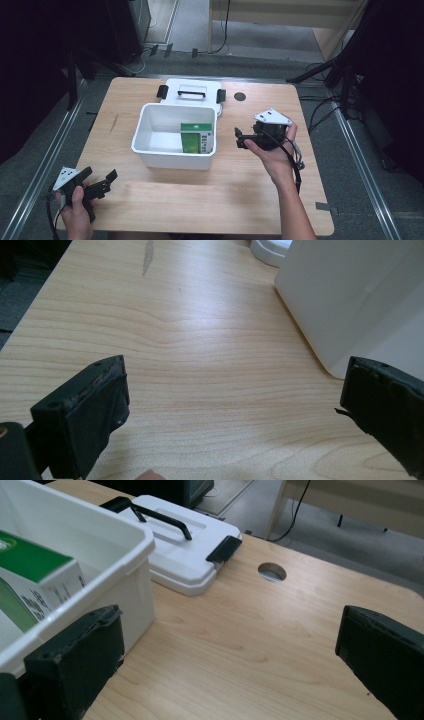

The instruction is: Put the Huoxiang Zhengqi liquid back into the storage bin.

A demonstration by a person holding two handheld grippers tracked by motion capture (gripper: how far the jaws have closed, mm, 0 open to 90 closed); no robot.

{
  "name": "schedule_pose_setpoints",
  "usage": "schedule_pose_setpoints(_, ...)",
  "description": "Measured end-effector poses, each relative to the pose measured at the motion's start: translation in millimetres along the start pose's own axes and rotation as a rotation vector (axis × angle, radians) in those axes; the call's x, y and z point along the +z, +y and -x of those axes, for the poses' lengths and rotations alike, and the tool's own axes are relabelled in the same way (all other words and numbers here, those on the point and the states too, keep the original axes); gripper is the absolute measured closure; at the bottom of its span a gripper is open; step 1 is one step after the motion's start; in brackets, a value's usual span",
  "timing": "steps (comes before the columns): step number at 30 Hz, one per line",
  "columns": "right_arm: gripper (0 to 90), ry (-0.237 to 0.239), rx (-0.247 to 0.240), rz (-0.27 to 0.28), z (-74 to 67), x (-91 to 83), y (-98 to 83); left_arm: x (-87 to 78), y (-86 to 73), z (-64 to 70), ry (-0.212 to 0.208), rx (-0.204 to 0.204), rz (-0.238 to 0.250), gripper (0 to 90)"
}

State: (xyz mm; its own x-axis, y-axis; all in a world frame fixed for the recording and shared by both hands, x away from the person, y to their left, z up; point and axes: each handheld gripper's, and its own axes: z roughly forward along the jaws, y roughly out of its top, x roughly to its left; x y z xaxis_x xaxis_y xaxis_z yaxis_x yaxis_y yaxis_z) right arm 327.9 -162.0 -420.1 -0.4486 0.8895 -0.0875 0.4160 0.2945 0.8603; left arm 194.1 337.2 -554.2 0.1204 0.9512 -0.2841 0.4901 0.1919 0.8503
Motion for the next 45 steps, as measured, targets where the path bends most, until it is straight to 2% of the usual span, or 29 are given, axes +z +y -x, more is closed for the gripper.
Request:
schedule_pose_setpoints(1,0.0,0.000,0.000,0.000,0.0,0.0,0.0,0.0,0.0,0.0,0.000,0.000,0.000,0.0)
schedule_pose_setpoints(2,0.0,-0.005,0.015,0.011,3.2,-1.0,-9.2,0.0,0.0,0.1,0.000,0.000,0.000,0.0)
schedule_pose_setpoints(4,0.0,-0.007,0.018,0.012,4.9,-1.5,-13.6,0.0,0.0,0.1,0.001,0.000,0.000,0.0)
schedule_pose_setpoints(6,0.0,-0.022,0.029,0.019,10.5,-3.5,-26.9,0.0,0.0,0.1,0.001,0.000,0.000,0.0)
schedule_pose_setpoints(17,0.0,-0.040,0.066,0.006,28.2,-11.5,-71.3,0.0,0.0,0.5,0.002,0.002,-0.002,0.0)
schedule_pose_setpoints(20,0.0,-0.058,0.077,-0.002,31.9,-13.9,-83.4,0.1,-0.1,0.7,0.003,0.003,-0.001,0.0)
schedule_pose_setpoints(26,0.0,-0.066,0.090,-0.006,38.9,-18.7,-99.6,0.2,-0.1,0.9,0.004,0.003,0.001,0.0)
schedule_pose_setpoints(34,0.0,-0.100,0.111,-0.012,50.4,-28.9,-127.9,0.1,-0.1,1.0,0.006,0.004,0.000,0.0)
schedule_pose_setpoints(45,0.0,-0.107,0.156,-0.017,61.3,-47.4,-161.6,0.1,-0.2,1.3,0.006,0.006,0.000,0.0)
